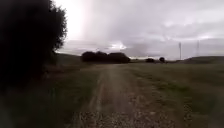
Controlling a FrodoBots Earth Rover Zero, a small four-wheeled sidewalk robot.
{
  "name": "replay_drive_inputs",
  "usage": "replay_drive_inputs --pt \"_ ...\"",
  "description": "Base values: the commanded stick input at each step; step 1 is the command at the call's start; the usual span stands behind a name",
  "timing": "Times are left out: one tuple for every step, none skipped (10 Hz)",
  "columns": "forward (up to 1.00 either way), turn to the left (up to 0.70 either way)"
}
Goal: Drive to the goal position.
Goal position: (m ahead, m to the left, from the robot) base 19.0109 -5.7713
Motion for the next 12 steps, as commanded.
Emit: replay_drive_inputs --pt "1.0 0.0" --pt "1.0 0.0" --pt "1.0 0.0" --pt "1.0 0.0" --pt "1.0 0.0" --pt "1.0 0.0" --pt "1.0 0.0" --pt "1.0 0.0" --pt "1.0 0.0" --pt "1.0 0.0" --pt "1.0 0.0" --pt "1.0 0.0"
